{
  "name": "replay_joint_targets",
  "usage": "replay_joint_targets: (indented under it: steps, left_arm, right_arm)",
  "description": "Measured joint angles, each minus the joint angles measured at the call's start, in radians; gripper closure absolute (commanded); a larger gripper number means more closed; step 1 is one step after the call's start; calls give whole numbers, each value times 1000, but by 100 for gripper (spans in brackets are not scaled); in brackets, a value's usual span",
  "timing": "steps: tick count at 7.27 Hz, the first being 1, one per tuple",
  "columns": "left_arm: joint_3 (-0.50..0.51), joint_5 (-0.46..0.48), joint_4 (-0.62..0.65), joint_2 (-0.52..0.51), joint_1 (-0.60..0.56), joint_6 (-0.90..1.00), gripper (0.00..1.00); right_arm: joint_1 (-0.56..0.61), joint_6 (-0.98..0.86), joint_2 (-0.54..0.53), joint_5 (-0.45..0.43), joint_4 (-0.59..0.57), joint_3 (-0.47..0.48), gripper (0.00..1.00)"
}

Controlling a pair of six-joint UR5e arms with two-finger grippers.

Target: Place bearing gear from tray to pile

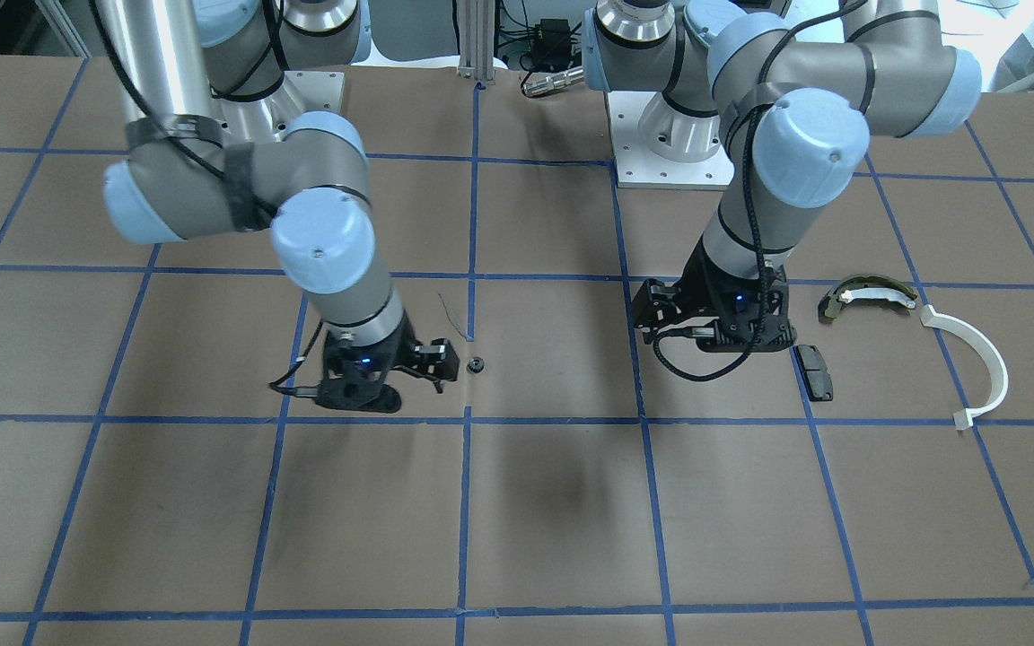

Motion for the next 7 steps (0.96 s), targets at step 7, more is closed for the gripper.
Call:
replay_joint_targets:
  steps: [7]
  left_arm:
    - [-53, 0, 279, -205, -417, -420, 0]
  right_arm:
    - [-787, -1022, -83, -120, 117, -8, 0]
